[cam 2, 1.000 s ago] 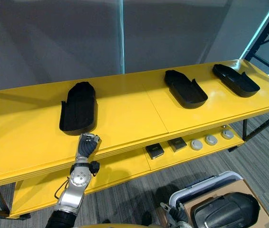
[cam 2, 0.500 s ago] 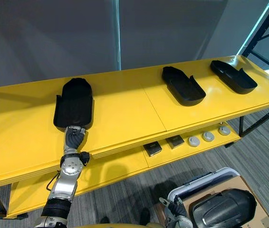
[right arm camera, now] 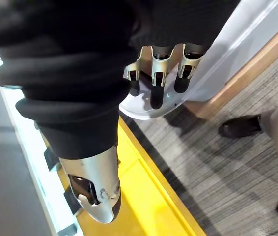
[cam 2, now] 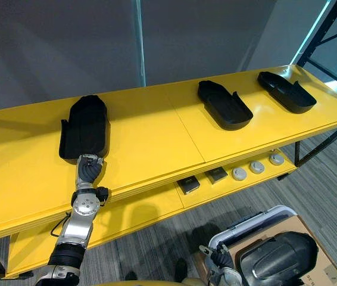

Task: Walk over and take plastic housings, then place them on the shelf

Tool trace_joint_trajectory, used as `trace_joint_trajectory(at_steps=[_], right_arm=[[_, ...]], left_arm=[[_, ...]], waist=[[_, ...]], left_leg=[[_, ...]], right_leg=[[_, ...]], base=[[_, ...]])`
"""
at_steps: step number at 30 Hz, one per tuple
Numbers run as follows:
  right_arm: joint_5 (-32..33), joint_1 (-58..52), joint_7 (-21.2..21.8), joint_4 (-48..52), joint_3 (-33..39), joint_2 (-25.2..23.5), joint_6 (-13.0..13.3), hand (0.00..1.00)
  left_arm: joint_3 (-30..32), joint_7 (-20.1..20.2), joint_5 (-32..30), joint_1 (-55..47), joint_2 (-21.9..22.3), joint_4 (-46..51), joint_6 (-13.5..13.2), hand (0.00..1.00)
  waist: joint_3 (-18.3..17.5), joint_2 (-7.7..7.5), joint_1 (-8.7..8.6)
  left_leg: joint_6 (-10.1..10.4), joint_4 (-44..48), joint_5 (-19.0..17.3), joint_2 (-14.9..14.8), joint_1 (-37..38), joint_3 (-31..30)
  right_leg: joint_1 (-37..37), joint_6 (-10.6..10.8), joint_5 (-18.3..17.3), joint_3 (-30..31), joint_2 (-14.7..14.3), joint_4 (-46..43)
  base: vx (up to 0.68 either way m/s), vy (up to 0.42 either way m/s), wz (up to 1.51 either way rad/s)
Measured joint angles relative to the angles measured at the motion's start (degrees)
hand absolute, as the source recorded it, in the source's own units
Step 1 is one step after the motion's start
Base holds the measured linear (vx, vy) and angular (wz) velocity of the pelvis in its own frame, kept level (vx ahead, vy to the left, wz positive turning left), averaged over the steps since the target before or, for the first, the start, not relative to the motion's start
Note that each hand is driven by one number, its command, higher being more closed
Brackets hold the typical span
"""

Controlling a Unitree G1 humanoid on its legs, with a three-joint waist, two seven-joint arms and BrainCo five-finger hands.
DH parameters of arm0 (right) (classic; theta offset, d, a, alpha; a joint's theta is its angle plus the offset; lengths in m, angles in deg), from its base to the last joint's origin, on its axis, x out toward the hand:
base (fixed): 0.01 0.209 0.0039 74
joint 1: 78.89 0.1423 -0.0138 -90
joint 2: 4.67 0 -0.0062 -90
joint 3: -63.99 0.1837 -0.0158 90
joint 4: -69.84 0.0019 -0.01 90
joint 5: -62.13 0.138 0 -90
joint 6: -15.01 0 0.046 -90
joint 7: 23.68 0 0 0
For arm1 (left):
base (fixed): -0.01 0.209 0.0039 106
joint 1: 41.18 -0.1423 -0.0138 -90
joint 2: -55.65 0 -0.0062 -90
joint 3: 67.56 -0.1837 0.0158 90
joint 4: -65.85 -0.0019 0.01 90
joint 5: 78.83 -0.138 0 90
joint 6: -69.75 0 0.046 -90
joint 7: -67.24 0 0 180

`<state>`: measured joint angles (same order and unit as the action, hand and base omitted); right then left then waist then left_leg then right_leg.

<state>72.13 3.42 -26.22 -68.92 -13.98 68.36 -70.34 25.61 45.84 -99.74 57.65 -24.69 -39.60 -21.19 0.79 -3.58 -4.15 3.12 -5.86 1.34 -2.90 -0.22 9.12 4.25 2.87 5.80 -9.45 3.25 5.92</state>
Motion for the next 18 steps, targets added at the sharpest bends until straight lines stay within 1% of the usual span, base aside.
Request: trace_joint_trajectory(at_steps=[4,6,8,9,10,11,13,14,16,17,18], right_arm=[[0.08,-0.04,0.01,-0.01,0.01,0.14,0.07,0.00],[0.10,-0.12,0.00,-0.11,0.04,0.23,0.08,0.00],[0.12,-0.23,-0.01,-0.53,0.22,0.46,0.31,0.00],[0.12,-0.29,-0.02,-1.79,0.47,0.81,0.78,0.00],[0.13,-0.25,-0.04,-2.30,0.51,1.26,0.80,0.00],[0.13,-0.28,-0.05,-2.58,0.53,1.49,0.89,0.00],[0.17,-0.49,-0.07,-4.18,1.06,1.96,1.52,0.00],[0.17,-0.54,-0.10,-4.23,1.15,2.07,1.56,0.00],[0.19,-0.76,-0.16,-4.47,1.52,2.60,1.55,0.00],[0.19,-0.79,-0.18,-4.44,1.63,2.56,1.55,0.00],[0.20,-1.01,-0.29,-4.38,2.35,2.49,1.54,0.00]], left_arm=[[-1.28,0.41,0.51,-0.47,-0.70,2.31,-0.12,1.00],[-1.90,1.43,0.55,-1.89,-0.70,7.03,-0.19,1.00],[-2.83,1.47,0.59,-3.36,-0.73,13.10,-1.20,1.00],[-3.10,1.51,0.71,-4.00,-0.55,17.76,-2.00,1.00],[-2.88,1.48,1.15,-4.55,-0.65,22.55,-2.88,1.00],[-2.56,1.45,1.17,-4.97,-0.67,24.93,-3.42,1.00],[-0.25,1.30,1.52,-7.81,-0.57,33.61,-5.98,1.00],[0.59,1.28,1.82,-8.47,-0.54,35.33,-6.53,1.00],[7.93,0.65,4.58,-12.41,0.54,41.01,-8.69,1.00],[10.15,-0.09,5.77,-13.34,1.15,41.76,-9.01,1.00],[14.26,-1.20,7.84,-15.59,2.72,42.64,-9.55,1.00]], waist=[[0.57,0.07,-0.01],[0.69,0.07,0.01],[0.85,0.32,0.02],[0.92,0.43,0.16],[0.93,0.44,0.44],[0.93,0.44,0.54],[0.97,0.51,1.29],[1.05,0.61,1.62],[1.18,0.83,2.07],[1.26,0.94,2.18],[1.52,1.09,2.30]], left_leg=[[-0.10,0.01,0.09,0.10,-0.03,-1.35],[-0.13,0.03,0.11,0.18,0.00,-1.86],[-0.17,0.28,0.14,0.42,-0.01,-2.97],[-0.18,0.37,0.17,0.64,-0.20,-3.72],[-0.28,0.39,0.24,0.86,-0.29,-4.31],[-0.29,0.39,0.25,0.94,-0.27,-4.52],[-0.29,0.38,0.23,1.30,-0.18,-5.34],[-0.30,0.37,0.22,1.39,-0.11,-5.73],[-0.31,0.36,0.21,1.64,-0.23,-6.88],[-0.32,0.24,0.21,1.73,-0.21,-7.24],[-0.29,0.00,0.16,1.81,0.21,-7.59]], right_leg=[[-0.52,-0.25,0.17,-1.47,0.15,-0.03],[-0.76,-0.26,0.19,-1.66,0.24,-0.19],[-1.19,-0.24,0.17,-2.82,0.54,-0.23],[-1.34,-0.21,0.14,-3.09,0.79,-0.23],[-1.53,-0.20,0.14,-3.53,1.00,-0.24],[-1.69,-0.20,0.13,-3.76,1.10,-0.24],[-2.63,0.11,-0.11,-4.51,1.47,-0.25],[-2.87,0.21,-0.19,-4.74,1.55,-0.25],[-3.29,0.28,-0.28,-5.69,1.80,-0.26],[-3.48,0.32,-0.31,-6.08,1.87,-0.27],[-4.19,0.57,-0.54,-6.60,2.01,-0.28]], base=[[0.00,0.004,0.13],[0.02,0.015,0.16],[0.03,0.022,0.21],[0.02,0.032,0.28],[0.02,0.040,0.27],[0.00,0.037,0.22],[-0.02,0.036,0.21],[-0.02,0.032,0.26],[-0.01,0.028,0.26],[-0.02,0.017,0.27],[-0.02,0.013,0.19]])
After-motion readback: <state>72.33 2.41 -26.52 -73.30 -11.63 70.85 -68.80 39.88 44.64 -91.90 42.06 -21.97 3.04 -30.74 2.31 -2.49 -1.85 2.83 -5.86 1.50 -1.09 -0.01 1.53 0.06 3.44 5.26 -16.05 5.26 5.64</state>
